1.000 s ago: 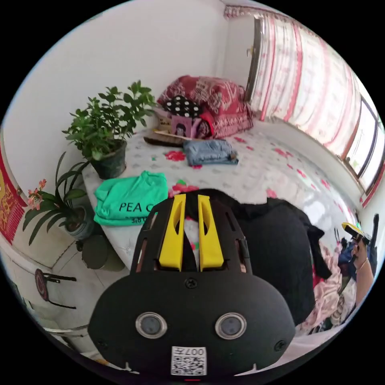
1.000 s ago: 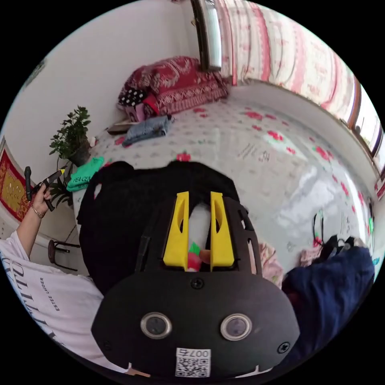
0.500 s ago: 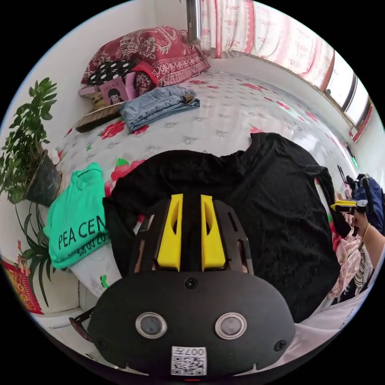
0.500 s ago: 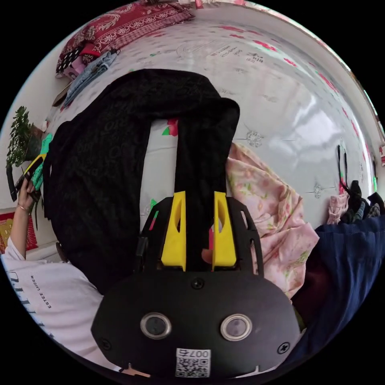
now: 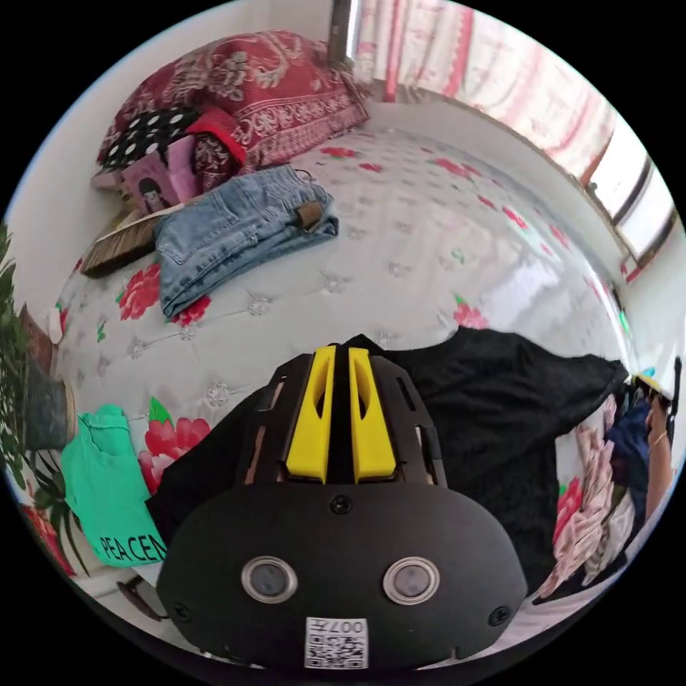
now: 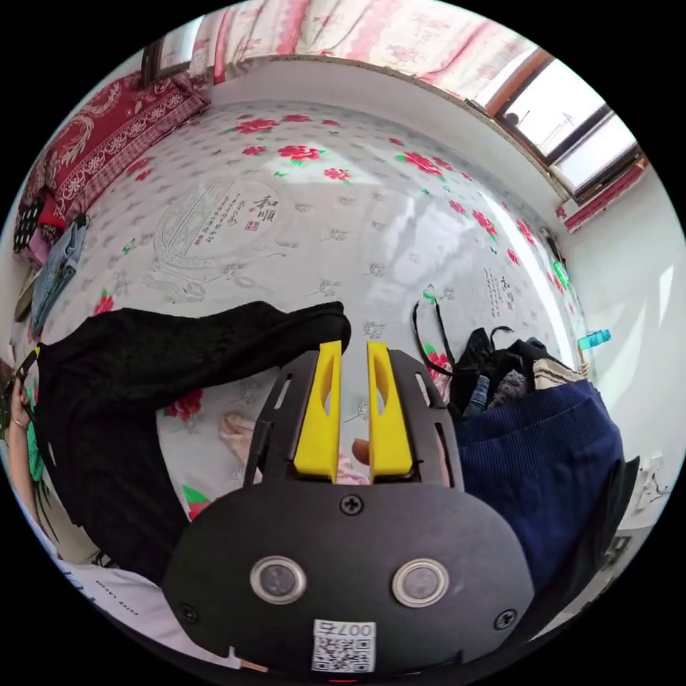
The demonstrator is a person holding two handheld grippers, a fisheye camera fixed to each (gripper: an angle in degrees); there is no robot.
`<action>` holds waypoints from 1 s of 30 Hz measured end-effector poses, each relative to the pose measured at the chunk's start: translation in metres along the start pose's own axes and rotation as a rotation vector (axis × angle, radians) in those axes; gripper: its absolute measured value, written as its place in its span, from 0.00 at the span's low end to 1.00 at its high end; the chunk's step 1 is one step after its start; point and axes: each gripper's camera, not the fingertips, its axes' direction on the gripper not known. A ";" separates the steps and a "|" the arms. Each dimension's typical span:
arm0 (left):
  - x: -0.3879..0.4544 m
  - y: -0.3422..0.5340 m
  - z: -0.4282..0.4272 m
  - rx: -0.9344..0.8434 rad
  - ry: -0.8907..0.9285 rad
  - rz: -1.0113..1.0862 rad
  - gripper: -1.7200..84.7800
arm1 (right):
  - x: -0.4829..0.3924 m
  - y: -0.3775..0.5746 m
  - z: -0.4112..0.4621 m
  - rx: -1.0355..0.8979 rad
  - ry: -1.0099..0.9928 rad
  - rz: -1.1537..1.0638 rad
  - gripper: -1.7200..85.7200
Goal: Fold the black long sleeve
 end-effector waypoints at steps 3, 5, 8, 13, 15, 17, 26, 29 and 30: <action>-0.004 0.035 -0.026 0.048 -0.072 0.022 0.08 | -0.018 0.049 -0.006 0.058 -0.123 -0.034 0.07; -0.003 0.076 -0.034 0.015 -0.112 0.062 0.09 | -0.048 0.112 -0.003 0.040 -0.313 -0.116 0.08; -0.004 0.176 -0.052 -0.046 -0.175 0.096 0.09 | -0.096 0.209 -0.001 -0.043 -0.495 -0.279 0.09; -0.008 0.357 -0.108 -0.204 -0.236 0.029 0.09 | -0.145 0.345 -0.018 -0.179 -0.582 -0.491 0.11; -0.006 0.397 -0.126 -0.235 -0.228 0.002 0.09 | -0.159 0.391 -0.033 -0.209 -0.598 -0.577 0.12; 0.000 0.424 -0.132 -0.261 -0.203 0.008 0.10 | -0.168 0.416 -0.039 -0.223 -0.598 -0.629 0.13; 0.048 0.426 -0.071 -0.342 -0.233 0.217 0.07 | -0.199 0.472 -0.056 -0.242 -0.529 -0.701 0.12; 0.054 0.406 -0.059 -0.363 -0.257 0.225 0.06 | -0.184 0.473 -0.081 -0.193 -0.570 -0.651 0.12; 0.053 0.399 -0.061 -0.373 -0.245 0.198 0.06 | -0.182 0.475 -0.086 -0.185 -0.565 -0.651 0.12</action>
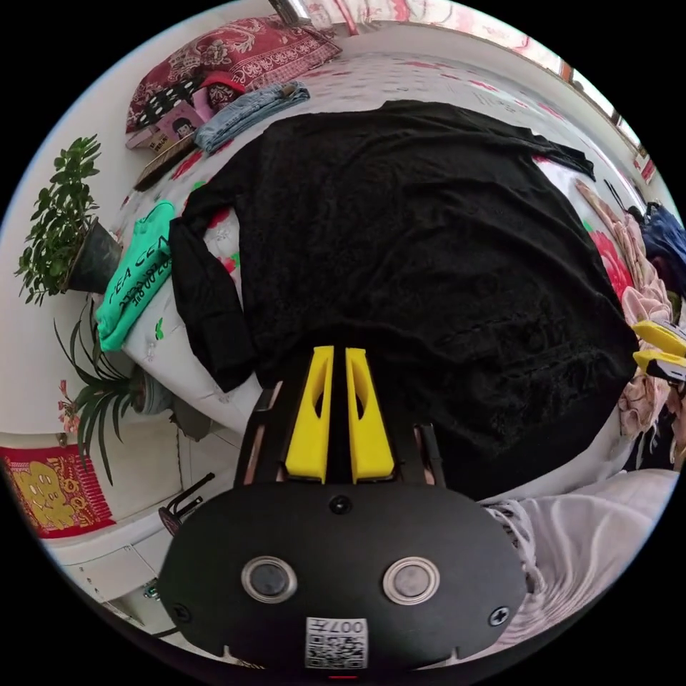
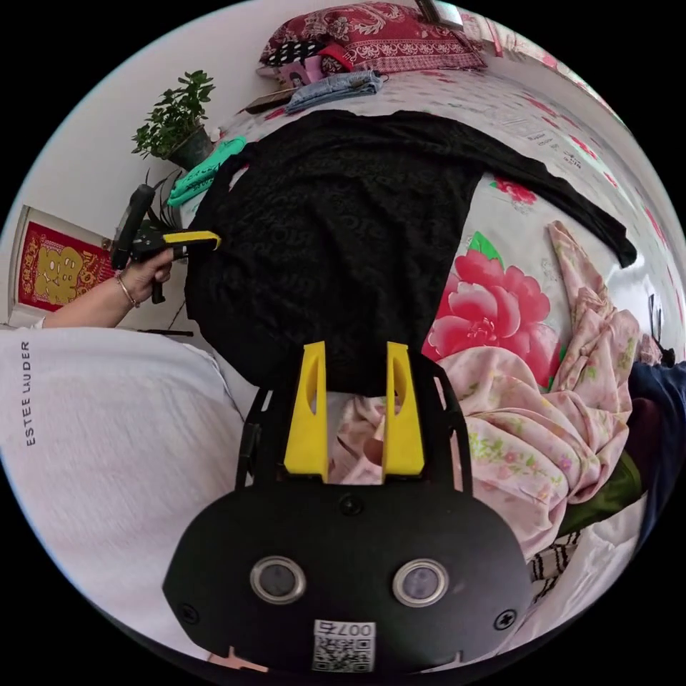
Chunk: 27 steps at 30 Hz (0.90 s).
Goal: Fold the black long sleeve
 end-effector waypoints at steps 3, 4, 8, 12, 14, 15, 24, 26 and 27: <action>-0.015 0.015 -0.031 0.099 0.046 -0.078 0.07 | -0.011 0.017 -0.020 0.023 0.058 -0.011 0.11; -0.021 0.031 -0.044 0.145 0.053 -0.094 0.07 | -0.015 0.027 -0.028 0.039 0.078 -0.011 0.11; -0.042 0.095 -0.066 0.231 0.022 -0.127 0.08 | -0.027 0.064 -0.041 0.093 0.090 0.020 0.10; -0.076 0.170 -0.061 0.181 0.023 -0.222 0.08 | -0.042 0.091 -0.039 0.076 0.073 0.019 0.10; -0.086 0.194 -0.053 0.149 0.048 -0.249 0.09 | -0.051 0.098 -0.039 0.062 0.082 -0.002 0.10; -0.090 0.206 -0.048 0.129 0.053 -0.264 0.09 | -0.056 0.101 -0.038 0.049 0.090 -0.016 0.10; -0.060 0.189 -0.027 0.116 0.117 -0.124 0.12 | -0.083 0.084 -0.045 0.046 0.119 -0.070 0.08; -0.049 0.172 -0.016 0.091 0.108 -0.078 0.12 | -0.085 0.072 -0.030 0.001 0.130 -0.074 0.07; -0.042 0.161 -0.006 0.059 0.100 -0.055 0.12 | -0.083 0.066 -0.021 -0.030 0.130 -0.058 0.06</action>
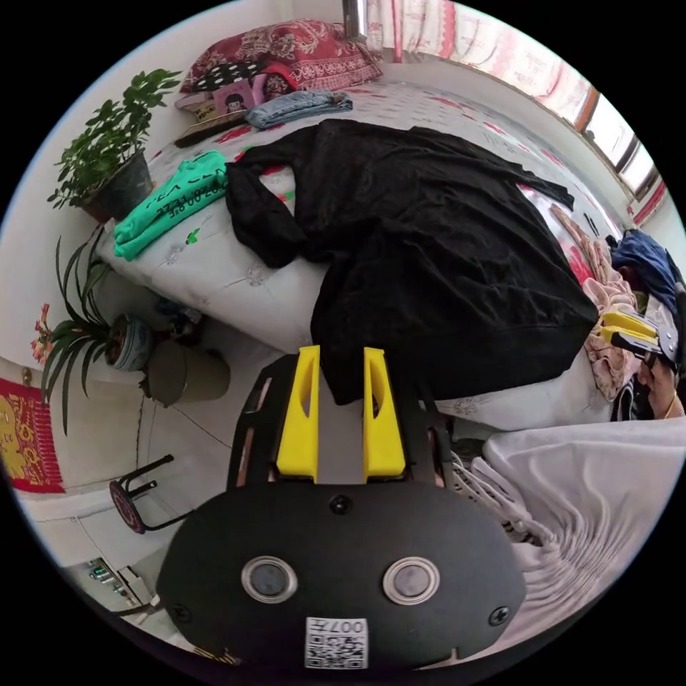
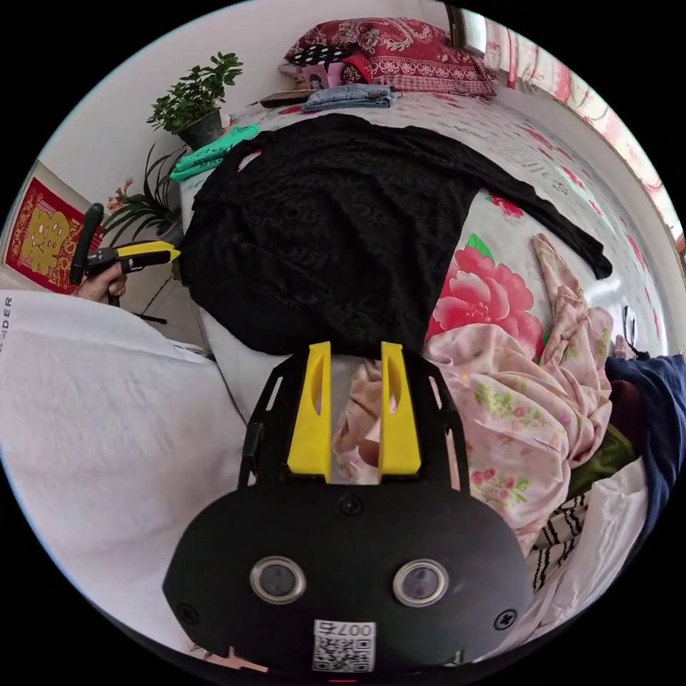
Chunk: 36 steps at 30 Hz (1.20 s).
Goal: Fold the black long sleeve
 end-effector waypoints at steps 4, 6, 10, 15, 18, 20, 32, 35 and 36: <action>0.011 -0.015 0.007 -0.052 0.004 0.012 0.07 | 0.003 -0.011 0.003 -0.018 -0.013 0.040 0.04; 0.013 -0.010 0.004 -0.042 -0.007 0.031 0.04 | 0.003 -0.010 -0.016 0.056 -0.022 0.056 0.03; 0.006 0.009 -0.002 -0.056 0.011 0.019 0.01 | 0.003 0.004 -0.070 0.226 -0.027 0.081 0.02; 0.002 0.012 -0.003 -0.069 0.039 -0.022 0.01 | 0.008 0.015 -0.084 0.195 -0.047 0.050 0.04; 0.009 0.006 0.001 -0.088 0.009 -0.018 0.01 | 0.003 0.025 -0.061 0.108 -0.093 0.036 0.06; 0.014 0.004 0.004 -0.099 -0.013 -0.009 0.01 | -0.004 0.028 -0.046 0.061 -0.114 0.025 0.06; 0.029 -0.001 0.009 -0.127 -0.038 0.015 0.01 | -0.005 -0.015 -0.013 -0.017 -0.072 0.012 0.03; 0.028 -0.007 0.005 -0.147 -0.027 0.005 0.01 | 0.005 -0.033 -0.050 0.099 -0.035 0.009 0.02; 0.028 -0.010 0.002 -0.140 -0.022 -0.002 0.01 | 0.007 -0.038 -0.058 0.123 -0.030 0.014 0.02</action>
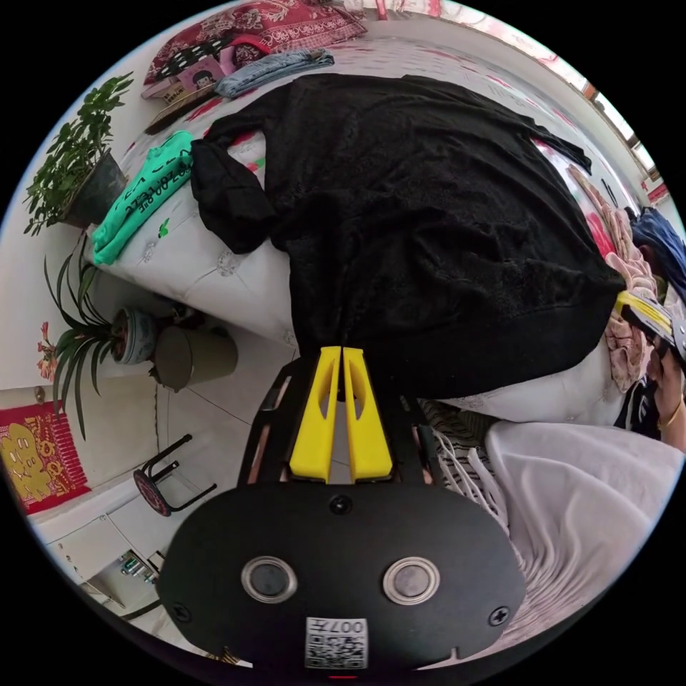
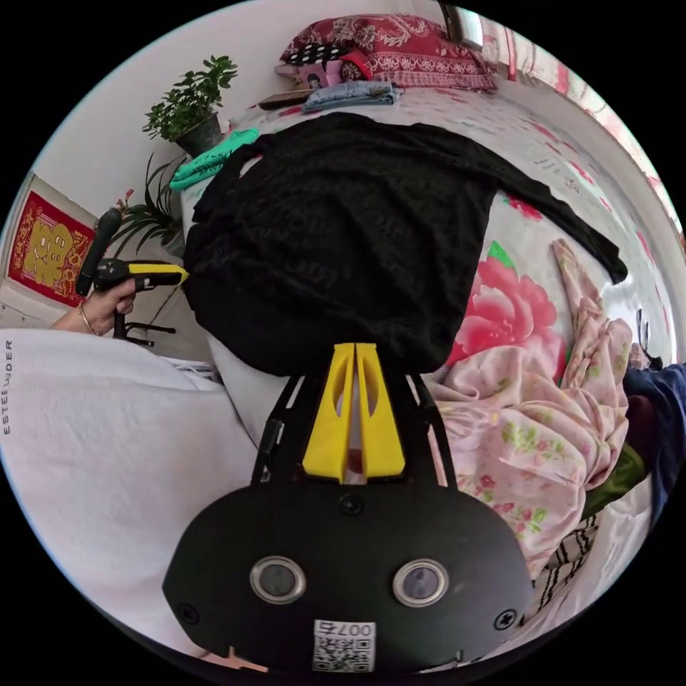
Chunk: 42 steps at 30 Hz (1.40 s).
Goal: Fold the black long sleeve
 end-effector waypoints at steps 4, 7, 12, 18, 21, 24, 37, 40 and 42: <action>0.001 -0.011 -0.007 0.007 0.011 -0.002 0.01 | 0.015 -0.037 -0.036 0.123 0.006 0.017 0.02; 0.002 -0.014 -0.007 0.002 0.016 0.004 0.01 | 0.024 -0.045 -0.043 0.138 -0.020 0.035 0.03; -0.002 -0.009 -0.012 0.014 0.044 -0.007 0.01 | 0.035 -0.005 -0.026 0.049 0.006 0.057 0.06; -0.002 -0.008 -0.032 0.033 0.064 -0.003 0.01 | 0.048 0.029 0.006 -0.079 0.030 0.087 0.06; -0.003 -0.011 -0.049 0.063 0.080 0.001 0.01 | 0.055 0.009 0.009 -0.061 0.024 0.087 0.06; -0.002 -0.021 -0.054 0.056 0.085 0.005 0.01 | 0.070 -0.045 0.027 -0.094 0.024 0.063 0.06; 0.003 -0.040 -0.051 0.004 0.070 0.006 0.01 | 0.103 -0.065 -0.016 0.051 -0.066 0.099 0.06; 0.006 -0.043 -0.054 -0.005 0.065 0.010 0.01 | 0.101 -0.041 -0.009 -0.005 -0.034 0.100 0.06; 0.008 -0.046 -0.056 -0.012 0.058 0.014 0.01 | 0.105 -0.034 0.005 -0.053 -0.064 0.123 0.06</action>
